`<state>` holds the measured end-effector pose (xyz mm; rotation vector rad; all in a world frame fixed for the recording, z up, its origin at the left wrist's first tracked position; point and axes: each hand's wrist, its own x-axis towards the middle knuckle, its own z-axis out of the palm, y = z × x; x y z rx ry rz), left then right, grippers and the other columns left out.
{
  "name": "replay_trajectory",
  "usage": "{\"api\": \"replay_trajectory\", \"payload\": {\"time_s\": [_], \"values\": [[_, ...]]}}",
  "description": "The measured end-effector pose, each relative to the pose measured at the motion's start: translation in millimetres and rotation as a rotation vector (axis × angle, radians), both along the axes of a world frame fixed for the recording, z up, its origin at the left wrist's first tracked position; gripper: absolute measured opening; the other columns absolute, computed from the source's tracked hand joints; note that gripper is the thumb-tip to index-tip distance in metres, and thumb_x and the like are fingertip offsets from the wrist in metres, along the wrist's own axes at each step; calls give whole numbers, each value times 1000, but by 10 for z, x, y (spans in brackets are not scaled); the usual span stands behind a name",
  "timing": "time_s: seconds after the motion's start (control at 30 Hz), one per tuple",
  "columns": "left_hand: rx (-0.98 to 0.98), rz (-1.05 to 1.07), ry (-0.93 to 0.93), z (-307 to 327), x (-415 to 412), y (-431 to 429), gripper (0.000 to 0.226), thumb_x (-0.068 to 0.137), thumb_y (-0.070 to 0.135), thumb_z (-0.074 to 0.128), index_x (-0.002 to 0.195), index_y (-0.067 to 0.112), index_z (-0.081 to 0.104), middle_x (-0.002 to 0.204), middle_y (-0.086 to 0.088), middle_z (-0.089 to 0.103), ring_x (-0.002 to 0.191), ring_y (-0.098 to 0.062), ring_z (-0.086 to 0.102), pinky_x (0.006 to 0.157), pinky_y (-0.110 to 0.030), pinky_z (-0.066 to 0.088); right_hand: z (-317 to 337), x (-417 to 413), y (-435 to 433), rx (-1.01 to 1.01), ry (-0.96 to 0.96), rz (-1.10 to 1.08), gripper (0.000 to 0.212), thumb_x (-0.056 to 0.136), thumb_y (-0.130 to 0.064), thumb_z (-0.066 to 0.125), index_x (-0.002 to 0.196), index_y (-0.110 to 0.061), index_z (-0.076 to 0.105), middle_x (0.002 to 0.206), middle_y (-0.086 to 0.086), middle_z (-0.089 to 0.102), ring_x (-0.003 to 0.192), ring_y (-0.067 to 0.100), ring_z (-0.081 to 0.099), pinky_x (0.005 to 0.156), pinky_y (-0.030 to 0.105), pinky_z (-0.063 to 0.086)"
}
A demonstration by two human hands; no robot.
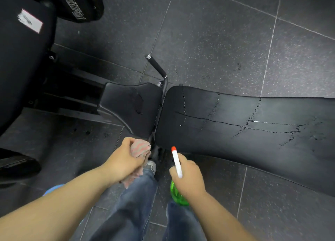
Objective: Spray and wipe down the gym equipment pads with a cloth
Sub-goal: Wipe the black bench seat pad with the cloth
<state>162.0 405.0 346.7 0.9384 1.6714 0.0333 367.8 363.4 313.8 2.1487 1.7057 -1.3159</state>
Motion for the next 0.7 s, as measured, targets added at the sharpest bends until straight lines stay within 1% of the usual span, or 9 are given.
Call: {"api": "replay_trajectory", "payload": {"time_s": [0.07, 0.17, 0.27, 0.33, 0.43, 0.5, 0.6, 0.67, 0.7], "values": [[-65, 37, 29, -94, -28, -201, 39, 74, 31, 69, 108, 27, 51, 92, 3, 67, 84, -17, 65, 79, -35, 53, -19, -33, -125, 57, -62, 138, 45, 95, -40, 50, 139, -34, 44, 82, -1, 44, 87, 27, 56, 72, 31, 41], [-94, 148, 28, -264, -69, -529, 44, 68, 46, 79, 101, 30, 56, 92, 4, 71, 86, -17, 67, 82, -38, 54, -50, -65, -271, 45, -27, 348, 65, 99, -56, 39, 155, -41, 9, 105, 0, 60, 96, 24, 63, 79, 34, 46], [-70, 296, 89, -456, -79, -938, 41, 76, 37, 81, 103, 28, 52, 93, 8, 66, 84, -9, 62, 71, -29, 47, -149, -120, -382, 27, 97, 513, 69, 102, -47, 39, 148, -48, -13, 129, -1, 59, 100, 33, 62, 81, 40, 46], [-51, 418, 137, -587, -71, -1225, 37, 81, 34, 77, 104, 22, 50, 93, 5, 63, 82, -9, 59, 68, -28, 42, -253, -157, -478, 71, 187, 577, 73, 102, -34, 45, 140, -51, -16, 138, -3, 55, 101, 32, 60, 84, 41, 44], [-55, 682, 121, -829, -137, -1812, 14, 88, 22, 65, 90, 14, 53, 76, 1, 62, 65, -13, 56, 58, -29, 41, -560, -281, -655, 84, 266, 628, 79, 98, -19, 53, 153, -42, 2, 140, -4, 55, 103, 24, 56, 84, 32, 38], [-79, 857, 60, -971, -196, -2208, 15, 85, 22, 63, 76, 13, 55, 60, 0, 60, 57, -18, 54, 57, -31, 44, -897, -366, -758, 7, 282, 563, 75, 92, -13, 57, 154, -37, 22, 131, 1, 62, 102, 29, 61, 85, 34, 44], [-163, 1100, 37, -1151, -323, -2835, 16, 87, 29, 66, 84, 14, 67, 73, -3, 72, 71, -24, 65, 73, -39, 54, -1434, -534, -1015, -170, 320, 444, 57, 85, -8, 63, 135, -33, 55, 106, 0, 70, 95, 24, 65, 87, 37, 52], [-208, 1247, 13, -1256, -396, -3165, 16, 89, 25, 65, 87, 10, 69, 78, -9, 73, 72, -25, 67, 73, -38, 54, -1729, -649, -1226, -226, 299, 425, 48, 81, 2, 59, 116, -29, 68, 103, -2, 70, 96, 23, 65, 87, 32, 51], [-220, 1293, -1, -1340, -485, -3328, 12, 91, 17, 62, 86, 8, 68, 75, -9, 72, 69, -24, 66, 69, -35, 54, -1878, -788, -1349, -253, 287, 393, 48, 80, 5, 57, 113, -28, 70, 104, -2, 69, 97, 23, 65, 85, 29, 50]]}}
